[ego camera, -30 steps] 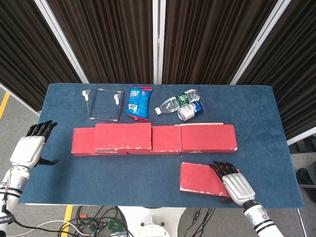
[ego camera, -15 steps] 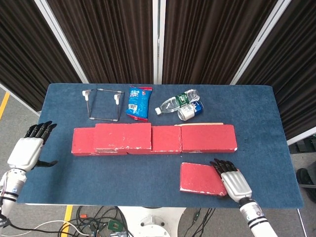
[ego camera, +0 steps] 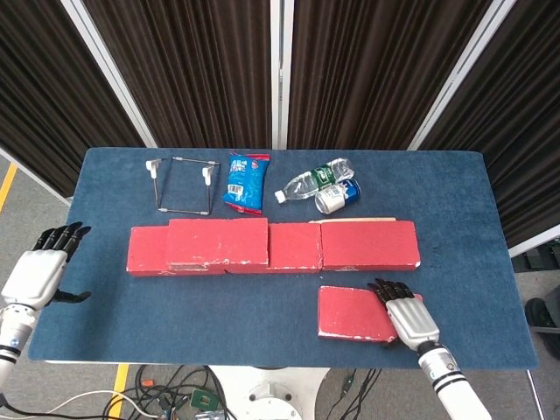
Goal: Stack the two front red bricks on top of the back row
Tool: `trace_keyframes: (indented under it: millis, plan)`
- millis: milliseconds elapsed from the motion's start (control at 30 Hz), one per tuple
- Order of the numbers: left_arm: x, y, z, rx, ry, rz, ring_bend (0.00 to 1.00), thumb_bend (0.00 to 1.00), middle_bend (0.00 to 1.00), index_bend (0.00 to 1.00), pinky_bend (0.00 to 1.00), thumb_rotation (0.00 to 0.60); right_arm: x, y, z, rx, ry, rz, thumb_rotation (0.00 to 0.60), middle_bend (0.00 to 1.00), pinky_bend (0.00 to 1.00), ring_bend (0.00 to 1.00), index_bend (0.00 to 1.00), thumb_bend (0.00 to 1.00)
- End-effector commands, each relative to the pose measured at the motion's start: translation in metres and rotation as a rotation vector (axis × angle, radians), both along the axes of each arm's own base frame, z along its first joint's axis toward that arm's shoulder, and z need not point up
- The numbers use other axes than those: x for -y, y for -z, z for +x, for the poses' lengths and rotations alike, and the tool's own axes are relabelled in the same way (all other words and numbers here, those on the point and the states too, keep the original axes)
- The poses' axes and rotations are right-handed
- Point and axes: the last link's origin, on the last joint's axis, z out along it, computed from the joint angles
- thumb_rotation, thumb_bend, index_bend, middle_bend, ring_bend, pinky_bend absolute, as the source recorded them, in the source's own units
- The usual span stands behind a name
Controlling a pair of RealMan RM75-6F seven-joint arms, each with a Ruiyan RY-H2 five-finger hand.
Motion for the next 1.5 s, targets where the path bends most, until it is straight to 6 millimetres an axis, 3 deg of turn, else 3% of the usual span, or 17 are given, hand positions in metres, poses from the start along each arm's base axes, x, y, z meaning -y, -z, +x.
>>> trace_keyframes:
  millis: [33, 533, 800, 1067, 1267, 1500]
  plan:
    - [0.0, 0.0, -0.001, 0.004, -0.003, -0.001, 0.0, 0.0, 0.0, 0.04, 0.0, 0.6, 0.001, 0.002, 0.0, 0.004, 0.004, 0.012, 0.6, 0.0, 0.0, 0.0, 0.0, 0.0]
    - [-0.003, 0.001, -0.003, 0.03, -0.011, -0.01, 0.0, 0.0, 0.0, 0.04, 0.0, 0.6, 0.006, 0.01, 0.002, 0.011, -0.003, 0.021, 0.6, 0.01, 0.0, 0.0, 0.0, 0.0]
    - [-0.003, 0.004, -0.005, 0.038, -0.02, -0.025, 0.0, 0.0, 0.0, 0.04, 0.0, 0.6, 0.007, 0.009, 0.004, 0.021, -0.02, -0.002, 0.6, 0.15, 0.0, 0.14, 0.0, 0.0]
    - [-0.003, 0.005, -0.005, 0.041, -0.024, -0.032, 0.0, 0.0, 0.0, 0.04, 0.0, 0.6, 0.008, 0.006, 0.005, 0.035, -0.029, -0.018, 0.6, 0.21, 0.01, 0.19, 0.0, 0.01]
    - [-0.004, 0.004, -0.004, 0.049, -0.024, -0.033, 0.0, 0.0, 0.0, 0.04, 0.0, 0.6, 0.005, -0.006, 0.012, 0.056, -0.063, -0.041, 0.6, 0.22, 0.02, 0.19, 0.0, 0.01]
    - [-0.002, 0.004, -0.002, 0.064, -0.022, -0.032, 0.0, 0.0, 0.0, 0.04, 0.0, 0.6, 0.02, -0.044, 0.034, 0.087, -0.157, -0.108, 0.6, 0.22, 0.05, 0.19, 0.0, 0.02]
